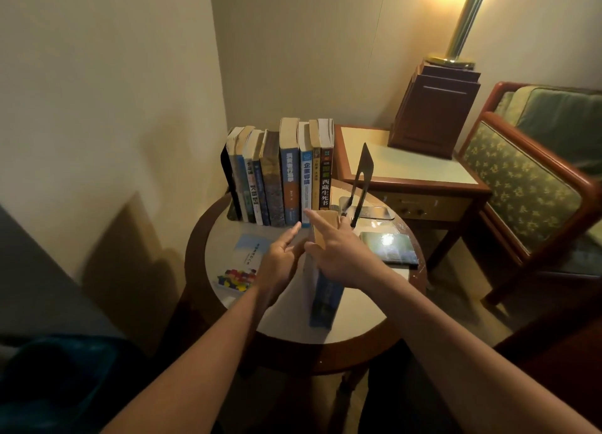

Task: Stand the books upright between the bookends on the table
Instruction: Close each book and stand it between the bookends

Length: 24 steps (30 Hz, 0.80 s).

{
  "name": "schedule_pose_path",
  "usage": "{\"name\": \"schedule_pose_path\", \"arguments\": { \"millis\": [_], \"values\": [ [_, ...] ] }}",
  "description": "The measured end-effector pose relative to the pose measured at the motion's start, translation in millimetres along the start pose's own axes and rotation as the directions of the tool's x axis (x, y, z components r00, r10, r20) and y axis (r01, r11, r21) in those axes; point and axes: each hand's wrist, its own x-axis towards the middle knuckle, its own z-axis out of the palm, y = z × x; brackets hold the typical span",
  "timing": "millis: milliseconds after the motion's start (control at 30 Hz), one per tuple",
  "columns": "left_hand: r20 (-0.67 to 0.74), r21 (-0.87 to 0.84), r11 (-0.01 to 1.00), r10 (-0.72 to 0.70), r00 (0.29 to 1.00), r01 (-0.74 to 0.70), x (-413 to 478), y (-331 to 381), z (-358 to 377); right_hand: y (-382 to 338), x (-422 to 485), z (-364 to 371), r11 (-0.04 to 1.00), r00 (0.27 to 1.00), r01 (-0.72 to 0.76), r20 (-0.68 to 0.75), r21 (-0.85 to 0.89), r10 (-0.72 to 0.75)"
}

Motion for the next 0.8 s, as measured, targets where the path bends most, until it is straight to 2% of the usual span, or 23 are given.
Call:
{"name": "schedule_pose_path", "arguments": {
  "millis": [67, 167, 267, 333, 400, 500, 567, 800],
  "values": [
    [-0.025, 0.17, 0.984, 0.051, 0.998, -0.046, 1, -3, -10, -1, 1, 1, 0.998, 0.999, -0.015, 0.039, -0.067, 0.017],
    [-0.064, 0.498, 0.866, 0.087, 0.994, -0.044, 8, -12, -27, -7, -4, -4, 0.981, 0.998, 0.039, 0.052, -0.192, -0.03],
    [-0.119, 0.643, 0.765, 0.061, 0.991, 0.03, 17, -25, -42, -7, -7, -6, 0.965, 0.998, 0.045, 0.051, -0.257, -0.033],
    [-0.134, 0.75, 0.657, 0.027, 0.991, 0.083, 22, -32, -52, -2, -7, -3, 0.974, 1.0, -0.013, 0.007, -0.226, 0.015],
    [-0.118, 0.855, 0.504, -0.035, 0.992, 0.119, 27, -40, -63, 4, -4, 1, 0.967, 0.999, -0.032, -0.047, -0.253, 0.021],
    [-0.049, 0.93, 0.352, -0.175, 0.983, 0.109, 31, -57, -79, 15, 2, 0, 0.968, 0.992, -0.042, -0.125, -0.249, 0.011],
    [-0.019, 0.944, 0.318, -0.218, 0.976, 0.089, 31, -70, -82, 26, 7, -5, 0.968, 0.986, -0.054, -0.169, -0.244, 0.012],
    [-0.093, 0.961, 0.251, -0.089, 0.992, 0.113, 32, -85, -73, 45, 40, -47, 0.95, 0.936, -0.116, -0.353, -0.29, 0.006]
  ]
}}
